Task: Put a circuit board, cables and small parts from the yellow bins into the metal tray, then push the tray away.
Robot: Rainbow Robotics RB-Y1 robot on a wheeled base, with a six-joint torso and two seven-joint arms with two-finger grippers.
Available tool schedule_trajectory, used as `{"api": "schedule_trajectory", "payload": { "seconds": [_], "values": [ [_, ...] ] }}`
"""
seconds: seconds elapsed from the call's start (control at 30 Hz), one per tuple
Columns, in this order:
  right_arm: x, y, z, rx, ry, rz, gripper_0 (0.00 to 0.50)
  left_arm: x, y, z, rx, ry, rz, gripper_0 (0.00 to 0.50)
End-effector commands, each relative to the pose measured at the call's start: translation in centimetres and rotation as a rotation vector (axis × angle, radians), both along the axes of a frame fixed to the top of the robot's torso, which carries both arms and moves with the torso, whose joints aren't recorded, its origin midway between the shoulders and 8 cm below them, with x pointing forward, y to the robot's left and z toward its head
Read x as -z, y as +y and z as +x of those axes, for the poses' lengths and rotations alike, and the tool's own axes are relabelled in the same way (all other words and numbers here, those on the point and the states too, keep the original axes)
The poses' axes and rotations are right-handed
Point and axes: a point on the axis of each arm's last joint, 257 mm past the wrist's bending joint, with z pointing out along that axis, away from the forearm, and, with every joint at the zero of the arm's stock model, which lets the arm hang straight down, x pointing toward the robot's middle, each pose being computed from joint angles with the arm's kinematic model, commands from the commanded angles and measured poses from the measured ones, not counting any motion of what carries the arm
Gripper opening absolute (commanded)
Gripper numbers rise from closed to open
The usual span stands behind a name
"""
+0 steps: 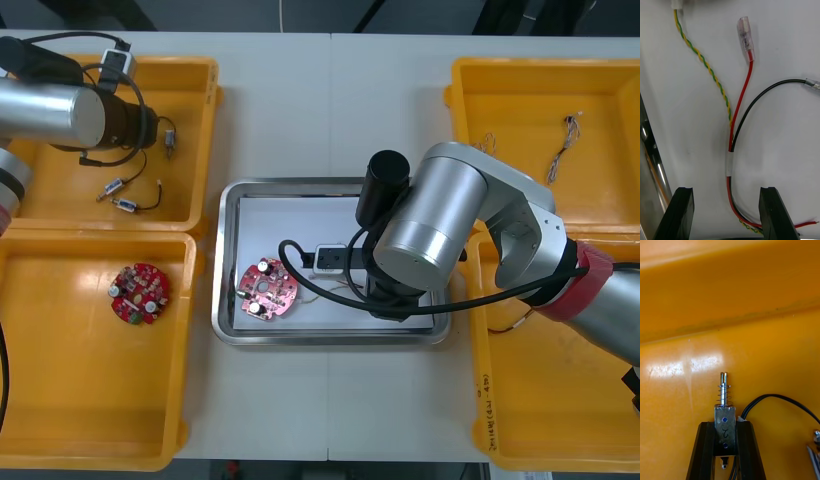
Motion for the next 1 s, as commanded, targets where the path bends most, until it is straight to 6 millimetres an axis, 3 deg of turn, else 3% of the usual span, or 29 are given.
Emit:
{"api": "schedule_trajectory", "payload": {
  "seconds": [0.03, 0.2, 0.43, 0.57, 0.8, 1.0],
  "values": [
    [0.0, 1.4, -1.0, 0.011, 0.016, 0.034, 0.500, -5.7, 0.9, -0.1, 0.037, -0.008, 0.051, 0.000],
    [-1.5, 2.0, -0.4, 0.010, -0.013, 0.066, 0.500, -8.2, 2.4, -1.7, 0.023, 0.027, 0.051, 0.001],
    [-4.0, 1.8, 0.1, 0.017, -0.033, 0.068, 0.500, -10.1, 3.8, -3.4, 0.008, 0.062, 0.058, 0.001],
    [-5.8, 1.5, 0.1, 0.025, -0.042, 0.062, 0.500, -10.9, 3.9, -4.2, 0.006, 0.081, 0.055, 0.000],
    [-10.1, -0.8, 0.1, 0.102, -0.034, 0.073, 0.500, -11.9, 3.2, -6.8, -0.016, 0.102, 0.030, 0.001],
    [-14.0, -0.7, 1.9, 0.145, -0.083, 0.166, 0.500, -11.7, 2.0, -9.0, -0.009, 0.113, 0.028, 0.003]
  ]
}}
